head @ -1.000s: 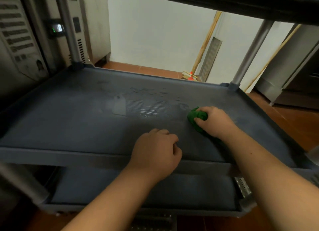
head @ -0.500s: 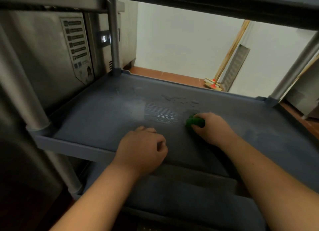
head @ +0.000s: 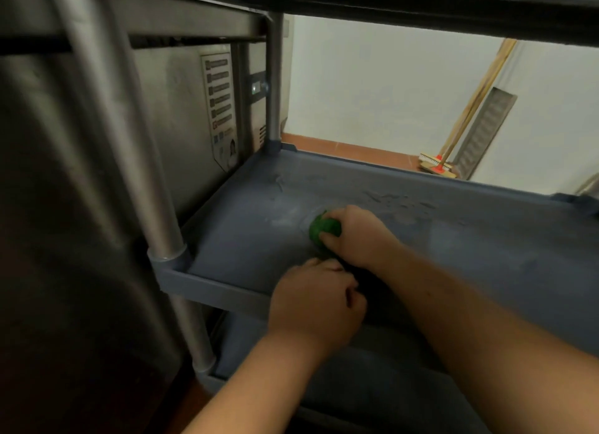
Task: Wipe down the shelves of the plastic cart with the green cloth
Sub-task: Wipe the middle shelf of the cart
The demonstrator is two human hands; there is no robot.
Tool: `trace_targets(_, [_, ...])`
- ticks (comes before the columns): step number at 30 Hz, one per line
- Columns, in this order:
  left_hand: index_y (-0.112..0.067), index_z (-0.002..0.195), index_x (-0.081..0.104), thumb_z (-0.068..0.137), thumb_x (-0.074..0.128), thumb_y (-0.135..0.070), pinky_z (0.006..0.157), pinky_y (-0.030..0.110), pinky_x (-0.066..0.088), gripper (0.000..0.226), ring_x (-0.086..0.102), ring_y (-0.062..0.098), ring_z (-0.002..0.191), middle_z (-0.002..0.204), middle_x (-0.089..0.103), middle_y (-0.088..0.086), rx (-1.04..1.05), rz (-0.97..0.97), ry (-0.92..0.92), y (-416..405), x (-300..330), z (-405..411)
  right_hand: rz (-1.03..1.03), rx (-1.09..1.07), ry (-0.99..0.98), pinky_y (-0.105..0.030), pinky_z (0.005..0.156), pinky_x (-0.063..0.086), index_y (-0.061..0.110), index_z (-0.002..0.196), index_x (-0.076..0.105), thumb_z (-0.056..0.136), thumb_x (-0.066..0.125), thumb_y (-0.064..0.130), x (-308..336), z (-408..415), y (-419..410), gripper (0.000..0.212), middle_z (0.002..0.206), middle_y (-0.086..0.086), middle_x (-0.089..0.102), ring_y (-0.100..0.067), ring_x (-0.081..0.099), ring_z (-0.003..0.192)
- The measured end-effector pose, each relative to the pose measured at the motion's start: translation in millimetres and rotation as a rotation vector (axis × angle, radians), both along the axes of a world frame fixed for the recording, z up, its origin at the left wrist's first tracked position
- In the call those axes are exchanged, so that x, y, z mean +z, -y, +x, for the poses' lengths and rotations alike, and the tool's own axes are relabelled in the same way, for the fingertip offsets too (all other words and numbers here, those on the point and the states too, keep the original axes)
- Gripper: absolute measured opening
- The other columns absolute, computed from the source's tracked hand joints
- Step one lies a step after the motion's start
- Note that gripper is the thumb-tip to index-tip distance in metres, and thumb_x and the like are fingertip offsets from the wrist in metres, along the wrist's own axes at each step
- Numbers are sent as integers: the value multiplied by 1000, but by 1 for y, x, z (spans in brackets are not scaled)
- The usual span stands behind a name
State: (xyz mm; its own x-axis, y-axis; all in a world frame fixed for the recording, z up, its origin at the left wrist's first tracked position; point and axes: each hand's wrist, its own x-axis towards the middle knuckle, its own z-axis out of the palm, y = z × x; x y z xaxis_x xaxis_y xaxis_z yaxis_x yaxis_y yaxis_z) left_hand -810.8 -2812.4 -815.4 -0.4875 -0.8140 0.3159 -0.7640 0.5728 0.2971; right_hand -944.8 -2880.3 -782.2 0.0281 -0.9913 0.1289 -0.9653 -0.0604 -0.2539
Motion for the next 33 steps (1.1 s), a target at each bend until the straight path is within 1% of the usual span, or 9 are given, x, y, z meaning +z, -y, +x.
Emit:
trace_targets(3, [-27, 92, 72, 76, 33, -44, 72, 34, 49, 45, 61, 17, 89, 95, 69, -6, 13, 6, -24, 3, -3, 3, 48, 47, -6, -38, 85, 53, 18, 116, 66, 91, 63, 36, 3, 21, 15, 31, 108, -7, 68, -28, 64, 97])
trace_targets(6, [-29, 94, 72, 77, 33, -45, 74, 32, 49, 45, 62, 16, 92, 97, 70, -7, 32, 18, -8, 6, 2, 13, 53, 68, 0, -38, 87, 54, 20, 121, 64, 91, 63, 39, 2, 29, 23, 35, 112, -8, 67, -29, 64, 99])
trace_targets(9, [-38, 106, 69, 78, 36, -47, 86, 31, 47, 44, 59, 14, 104, 110, 67, -13, 106, 26, 61, 24, 4, 46, 36, 84, -11, -38, 90, 52, 21, 123, 64, 90, 64, 42, 0, 37, 29, 39, 117, -11, 65, -32, 63, 103])
trace_targets(11, [-45, 110, 68, 77, 37, -45, 93, 29, 44, 45, 55, 9, 111, 117, 64, -21, 134, 33, 26, 32, 3, 65, 39, 110, -16, -37, 92, 50, 20, 126, 63, 91, 62, 41, 1, 49, 34, 41, 120, -12, 62, -32, 61, 106])
trace_targets(15, [-48, 116, 65, 75, 35, -42, 98, 25, 41, 52, 52, 2, 119, 125, 60, -28, 141, 56, -3, 29, 0, 68, 32, 185, -38, -40, 99, 45, 20, 135, 56, 94, 59, 41, 4, 82, 48, 45, 129, -14, 56, -34, 56, 115])
trace_targets(19, [-47, 118, 64, 75, 33, -40, 99, 26, 40, 53, 51, 2, 121, 127, 59, -27, 134, 63, -39, 32, -1, 69, 44, 226, -66, -41, 100, 43, 21, 137, 54, 93, 59, 42, 0, 100, 61, 48, 130, -14, 54, -35, 54, 117])
trace_targets(25, [-46, 114, 67, 74, 34, -39, 98, 26, 41, 52, 52, 2, 120, 125, 61, -27, 153, 56, -39, 30, -1, 66, 32, 294, -23, -43, 103, 40, 24, 136, 54, 93, 59, 44, -3, 109, 69, 48, 129, -12, 54, -35, 51, 117])
trace_targets(30, [-47, 112, 67, 73, 37, -39, 95, 24, 41, 50, 54, 1, 118, 122, 62, -29, 190, 50, -27, 29, -1, 66, 1, 310, -21, -36, 103, 37, 29, 134, 55, 91, 61, 44, -3, 109, 67, 46, 131, -9, 54, -30, 53, 117])
trace_targets(33, [-47, 114, 66, 73, 35, -38, 98, 23, 39, 52, 50, -1, 121, 125, 59, -30, 194, 55, -20, 27, 2, 66, 12, 284, 70, -37, 103, 43, 24, 133, 58, 90, 63, 40, 0, 109, 68, 46, 130, -10, 57, -29, 55, 118])
